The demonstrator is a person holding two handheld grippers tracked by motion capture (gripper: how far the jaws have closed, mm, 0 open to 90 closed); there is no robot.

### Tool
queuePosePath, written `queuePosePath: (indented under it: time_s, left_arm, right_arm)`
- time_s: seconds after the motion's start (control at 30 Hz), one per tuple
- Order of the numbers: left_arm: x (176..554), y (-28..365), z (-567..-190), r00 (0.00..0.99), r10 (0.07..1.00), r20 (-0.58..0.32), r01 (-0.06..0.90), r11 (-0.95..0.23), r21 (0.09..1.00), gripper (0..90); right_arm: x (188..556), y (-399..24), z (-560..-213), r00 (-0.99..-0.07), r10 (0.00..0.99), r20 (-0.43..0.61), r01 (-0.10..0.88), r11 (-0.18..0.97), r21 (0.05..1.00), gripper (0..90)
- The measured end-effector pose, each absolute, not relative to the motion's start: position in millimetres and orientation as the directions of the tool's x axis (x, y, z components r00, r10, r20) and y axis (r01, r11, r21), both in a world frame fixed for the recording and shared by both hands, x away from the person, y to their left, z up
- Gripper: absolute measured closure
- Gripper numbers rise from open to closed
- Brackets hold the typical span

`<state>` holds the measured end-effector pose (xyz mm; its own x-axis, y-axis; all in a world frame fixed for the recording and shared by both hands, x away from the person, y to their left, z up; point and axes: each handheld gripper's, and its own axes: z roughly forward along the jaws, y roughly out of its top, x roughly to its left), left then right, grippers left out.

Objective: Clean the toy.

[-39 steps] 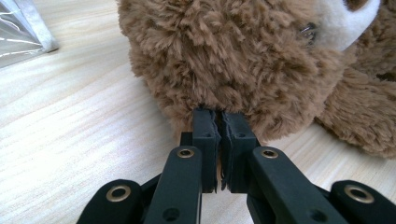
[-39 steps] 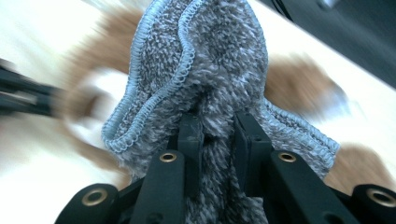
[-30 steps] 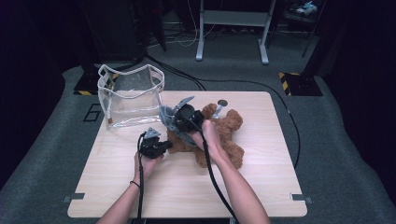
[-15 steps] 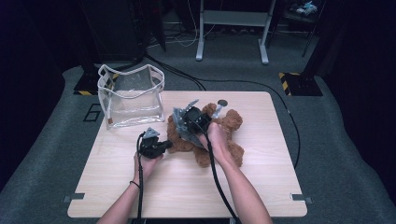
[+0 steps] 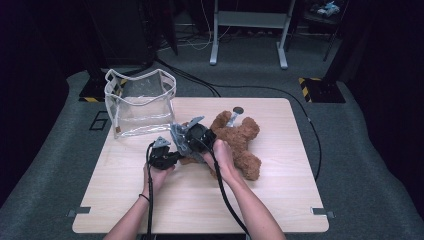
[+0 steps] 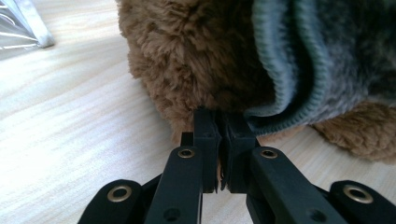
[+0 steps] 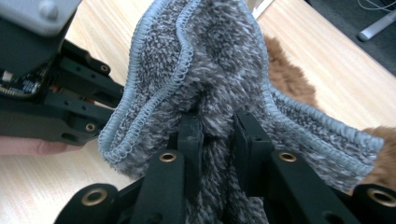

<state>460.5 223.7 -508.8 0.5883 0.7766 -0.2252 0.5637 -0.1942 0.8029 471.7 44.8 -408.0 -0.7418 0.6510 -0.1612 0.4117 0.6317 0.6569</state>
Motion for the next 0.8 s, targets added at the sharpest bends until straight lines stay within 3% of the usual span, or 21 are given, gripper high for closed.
queuePosePath:
  time_s: [0.43,0.57,0.67,0.77,0.8]
  left_arm:
    - [462,227,-510,0.586,0.774,-0.242,0.577,-0.188,0.795,86.0]
    - [465,228,-508,0.578,0.777,-0.249,0.576,-0.173,0.799,86.0]
    - [466,228,-506,0.573,0.782,-0.247,0.566,-0.16,0.809,84.5]
    - [467,228,-505,0.557,0.788,-0.262,0.58,-0.143,0.802,77.7]
    - [467,227,-504,0.554,0.788,-0.269,0.591,-0.145,0.793,62.2]
  right_arm:
    - [449,26,-422,-0.746,0.645,-0.163,0.411,0.64,0.65,75.1]
    - [450,2,-428,-0.712,0.681,-0.173,0.448,0.629,0.635,74.8]
    - [458,-16,-428,-0.685,0.709,-0.167,0.445,0.589,0.674,74.7]
    - [462,-22,-424,-0.671,0.724,-0.158,0.451,0.567,0.689,74.6]
    - [467,-23,-420,-0.654,0.743,-0.139,0.474,0.546,0.691,74.6]
